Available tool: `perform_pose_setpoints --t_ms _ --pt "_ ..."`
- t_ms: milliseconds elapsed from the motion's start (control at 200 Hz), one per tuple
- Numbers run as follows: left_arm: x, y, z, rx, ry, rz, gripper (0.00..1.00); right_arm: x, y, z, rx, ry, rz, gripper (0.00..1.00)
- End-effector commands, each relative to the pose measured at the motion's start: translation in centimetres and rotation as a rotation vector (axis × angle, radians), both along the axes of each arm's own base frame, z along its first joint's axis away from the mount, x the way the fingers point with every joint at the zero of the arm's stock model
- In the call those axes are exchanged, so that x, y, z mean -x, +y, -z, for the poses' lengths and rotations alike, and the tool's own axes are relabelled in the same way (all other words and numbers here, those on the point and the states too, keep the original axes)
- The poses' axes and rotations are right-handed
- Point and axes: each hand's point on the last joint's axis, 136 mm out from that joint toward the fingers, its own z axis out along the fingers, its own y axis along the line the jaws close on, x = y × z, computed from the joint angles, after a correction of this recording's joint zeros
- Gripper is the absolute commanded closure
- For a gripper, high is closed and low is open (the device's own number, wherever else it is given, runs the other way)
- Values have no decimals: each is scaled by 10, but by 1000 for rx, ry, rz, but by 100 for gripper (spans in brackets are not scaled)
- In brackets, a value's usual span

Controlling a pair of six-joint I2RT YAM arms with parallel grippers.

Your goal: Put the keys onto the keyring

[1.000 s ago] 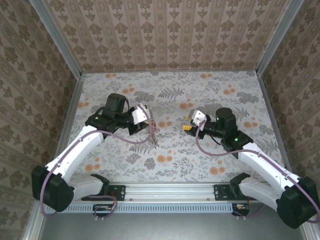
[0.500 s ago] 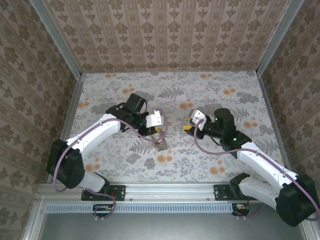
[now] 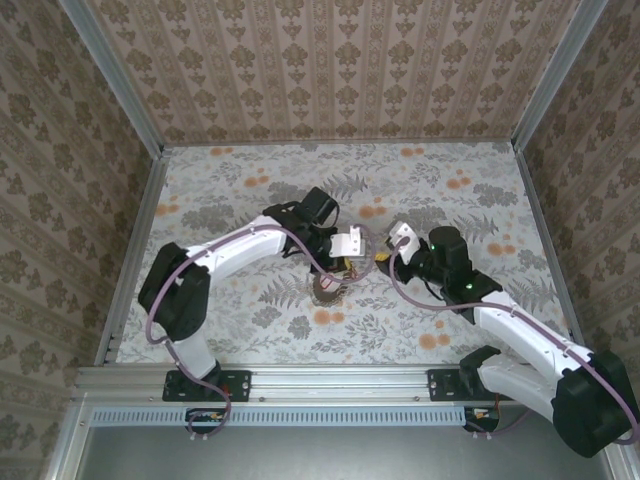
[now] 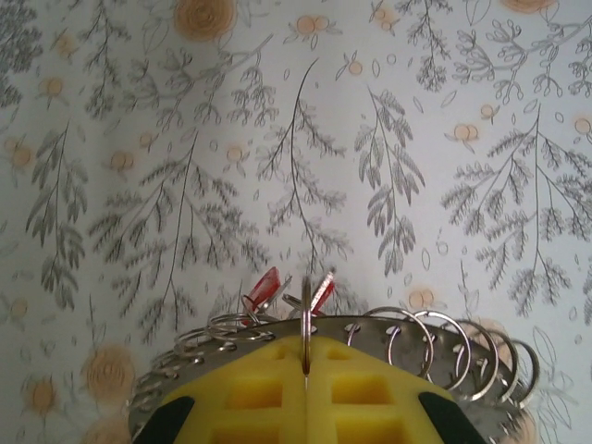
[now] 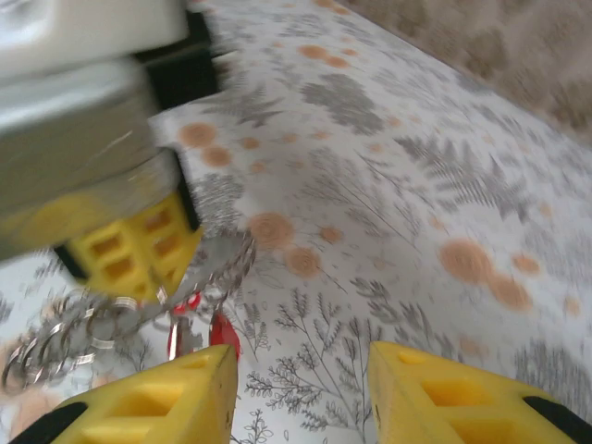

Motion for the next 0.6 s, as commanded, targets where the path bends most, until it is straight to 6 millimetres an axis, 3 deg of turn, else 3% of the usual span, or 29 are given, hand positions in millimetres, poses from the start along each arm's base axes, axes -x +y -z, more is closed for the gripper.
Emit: perform_pose_setpoints --t_ms 0,125,230,420,595 --pt "1 -25 -8 44 -19 55 100 -25 -43 -8 -165 75 336 57" --pt "5 -44 -1 43 -5 77 100 -32 -89 13 -245 211 611 57" --pt "9 -60 8 36 7 95 100 -31 -114 25 -311 271 736 57" --pt "20 -82 23 41 38 113 100 -26 -125 28 -341 263 771 56" --pt "30 -89 17 84 79 120 97 -24 -128 29 -323 256 769 56"
